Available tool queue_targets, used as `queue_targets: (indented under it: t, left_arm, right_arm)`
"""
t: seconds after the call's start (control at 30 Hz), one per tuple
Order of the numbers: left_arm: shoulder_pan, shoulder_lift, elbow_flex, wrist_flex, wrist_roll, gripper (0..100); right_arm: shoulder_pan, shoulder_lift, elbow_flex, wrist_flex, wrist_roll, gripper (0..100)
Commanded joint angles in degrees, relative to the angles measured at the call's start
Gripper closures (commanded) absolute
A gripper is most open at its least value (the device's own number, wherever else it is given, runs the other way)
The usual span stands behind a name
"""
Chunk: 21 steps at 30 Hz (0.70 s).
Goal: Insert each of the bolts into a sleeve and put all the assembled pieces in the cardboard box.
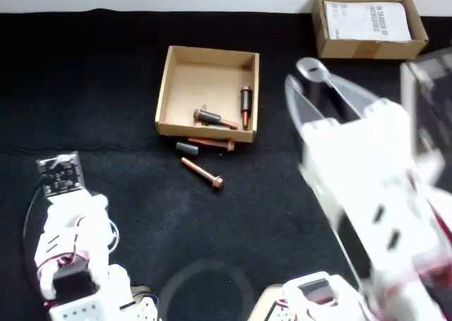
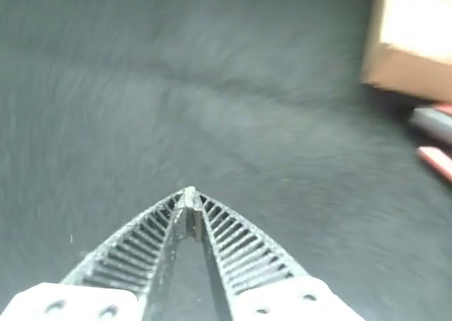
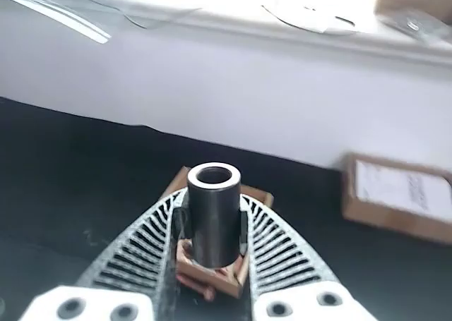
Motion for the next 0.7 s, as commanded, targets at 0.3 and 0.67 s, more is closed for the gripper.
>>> queue_targets:
  t: [0.3,0.67]
  left_arm:
    - [20.4,17.7,-22.4,7.6,-4.0,99]
    - [34.8,71.0,-62.5,25.4,-10.5,99]
  right_arm:
    - [19.1,-42.2,47.4,0.2,-0.1,99.1]
    - [37.7,-61.1,70.6,-10.2,-0.1,99.1]
